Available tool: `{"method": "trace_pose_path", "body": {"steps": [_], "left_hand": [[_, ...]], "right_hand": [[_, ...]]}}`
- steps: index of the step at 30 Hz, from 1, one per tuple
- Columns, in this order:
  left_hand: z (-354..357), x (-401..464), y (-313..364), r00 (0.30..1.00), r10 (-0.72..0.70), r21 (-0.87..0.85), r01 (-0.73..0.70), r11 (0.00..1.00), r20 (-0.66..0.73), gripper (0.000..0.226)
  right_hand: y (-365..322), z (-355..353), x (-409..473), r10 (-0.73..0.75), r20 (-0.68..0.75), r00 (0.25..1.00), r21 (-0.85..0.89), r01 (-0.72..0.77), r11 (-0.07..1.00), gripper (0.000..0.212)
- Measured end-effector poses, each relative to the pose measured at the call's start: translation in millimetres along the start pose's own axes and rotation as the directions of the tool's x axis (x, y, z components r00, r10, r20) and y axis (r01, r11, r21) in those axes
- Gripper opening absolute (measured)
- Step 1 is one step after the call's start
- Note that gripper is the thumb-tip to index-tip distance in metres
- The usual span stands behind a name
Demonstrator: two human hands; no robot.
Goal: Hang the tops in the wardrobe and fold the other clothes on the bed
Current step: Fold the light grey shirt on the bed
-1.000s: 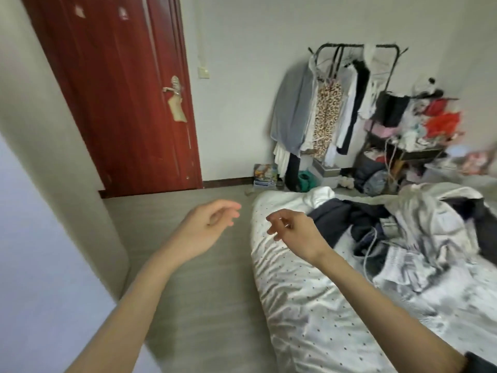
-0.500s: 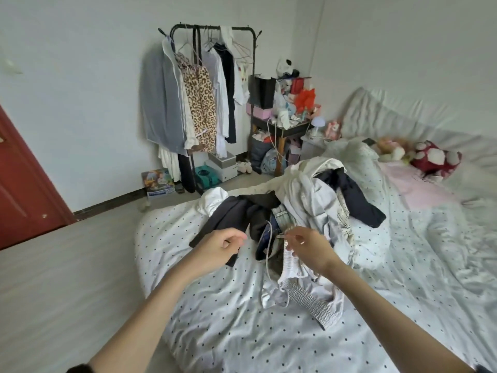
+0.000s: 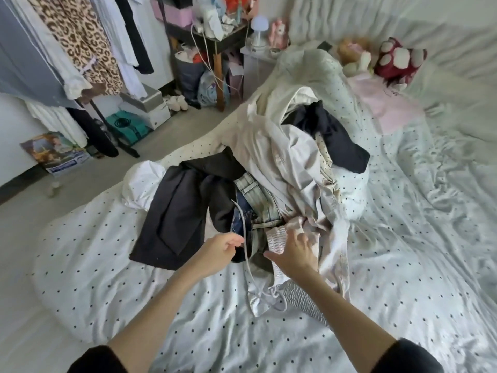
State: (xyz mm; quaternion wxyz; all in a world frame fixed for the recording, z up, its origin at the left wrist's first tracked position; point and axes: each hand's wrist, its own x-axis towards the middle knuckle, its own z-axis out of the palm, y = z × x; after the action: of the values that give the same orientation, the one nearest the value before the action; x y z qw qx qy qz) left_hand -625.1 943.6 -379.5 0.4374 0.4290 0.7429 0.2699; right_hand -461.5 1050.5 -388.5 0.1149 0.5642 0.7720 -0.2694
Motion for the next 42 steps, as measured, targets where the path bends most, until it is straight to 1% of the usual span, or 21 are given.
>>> {"method": "trace_pose_path", "body": {"steps": [2, 3, 5, 7, 9, 11, 14, 16, 19, 21, 23, 25, 27, 30, 32, 34, 36, 37, 39, 40, 42], "left_hand": [[8, 23, -9, 0.998, -0.012, 0.012, 0.011, 1.000, 0.065, 0.038], [13, 30, -12, 0.996, -0.004, 0.025, 0.002, 1.000, 0.093, 0.039], [17, 39, -12, 0.993, 0.034, 0.054, -0.040, 0.998, 0.114, 0.039], [19, 51, -9, 0.988, 0.091, 0.060, -0.099, 0.993, 0.127, 0.037], [22, 61, -1, 0.976, 0.161, 0.063, -0.171, 0.983, 0.144, 0.042], [27, 69, 12, 0.956, 0.230, 0.104, -0.251, 0.962, 0.184, 0.058], [45, 79, 41, 0.915, 0.321, 0.264, -0.381, 0.886, 0.242, 0.077], [61, 79, 59, 0.882, 0.412, 0.343, -0.469, 0.814, 0.229, 0.076], [88, 67, 93, 0.834, 0.537, 0.389, -0.541, 0.746, 0.129, 0.058], [95, 59, 110, 0.819, 0.574, 0.383, -0.538, 0.751, 0.026, 0.042], [104, 47, 130, 0.821, 0.571, 0.341, -0.532, 0.775, -0.015, 0.032], [109, 33, 152, 0.837, 0.547, 0.261, -0.523, 0.811, -0.024, 0.026], [112, 19, 172, 0.844, 0.536, 0.159, -0.524, 0.837, -0.037, 0.022], [121, -10, 201, 0.823, 0.567, 0.099, -0.562, 0.821, -0.039, 0.020], [131, -31, 214, 0.807, 0.590, 0.128, -0.583, 0.802, -0.021, 0.018], [134, -41, 217, 0.805, 0.593, 0.189, -0.583, 0.790, 0.009, 0.015], [136, -53, 221, 0.811, 0.584, 0.315, -0.565, 0.762, 0.041, 0.019], [137, -59, 223, 0.816, 0.575, 0.398, -0.547, 0.737, 0.055, 0.027], [142, -71, 227, 0.790, 0.609, 0.564, -0.534, 0.630, 0.068, 0.053], [146, -78, 231, 0.763, 0.643, 0.607, -0.543, 0.580, 0.067, 0.060], [156, -88, 240, 0.708, 0.706, 0.575, -0.588, 0.569, 0.025, 0.053]], "right_hand": [[-1, 19, 18, 0.073, -0.021, 0.997, -0.059, -0.074, 0.995, 0.103], [0, 26, 23, 0.094, -0.040, 0.995, -0.103, -0.097, 0.990, 0.102], [2, 35, 27, 0.084, -0.084, 0.993, -0.177, -0.098, 0.979, 0.084], [8, 38, 29, 0.048, -0.151, 0.987, -0.168, -0.073, 0.983, 0.058], [19, 31, 26, 0.024, -0.218, 0.976, -0.081, -0.042, 0.996, 0.047], [33, 14, 19, 0.018, -0.276, 0.961, 0.055, -0.003, 0.998, 0.037], [54, -21, -2, 0.046, -0.383, 0.923, 0.270, 0.064, 0.961, 0.026], [64, -42, -17, 0.065, -0.454, 0.889, 0.366, 0.120, 0.923, 0.027], [88, -71, -47, 0.084, -0.512, 0.855, 0.428, 0.169, 0.888, 0.029], [97, -79, -59, 0.079, -0.528, 0.846, 0.429, 0.186, 0.884, 0.029], [109, -86, -76, 0.087, -0.568, 0.819, 0.406, 0.187, 0.894, 0.028], [120, -91, -90, 0.113, -0.596, 0.795, 0.399, 0.170, 0.901, 0.028], [134, -94, -99, 0.151, -0.582, 0.799, 0.397, 0.118, 0.910, 0.030], [162, -101, -115, 0.237, -0.540, 0.808, 0.420, 0.014, 0.908, 0.030], [180, -106, -131, 0.296, -0.537, 0.790, 0.465, -0.015, 0.885, 0.030], [189, -111, -142, 0.316, -0.563, 0.764, 0.494, 0.004, 0.870, 0.028], [195, -121, -154, 0.269, -0.619, 0.738, 0.477, 0.081, 0.875, 0.017], [196, -127, -160, 0.230, -0.651, 0.724, 0.460, 0.134, 0.878, 0.009], [195, -135, -170, 0.151, -0.711, 0.687, 0.415, 0.237, 0.879, 0.030], [193, -138, -175, 0.123, -0.726, 0.676, 0.393, 0.262, 0.881, 0.034], [193, -141, -181, 0.072, -0.753, 0.654, 0.338, 0.291, 0.895, 0.017]]}}
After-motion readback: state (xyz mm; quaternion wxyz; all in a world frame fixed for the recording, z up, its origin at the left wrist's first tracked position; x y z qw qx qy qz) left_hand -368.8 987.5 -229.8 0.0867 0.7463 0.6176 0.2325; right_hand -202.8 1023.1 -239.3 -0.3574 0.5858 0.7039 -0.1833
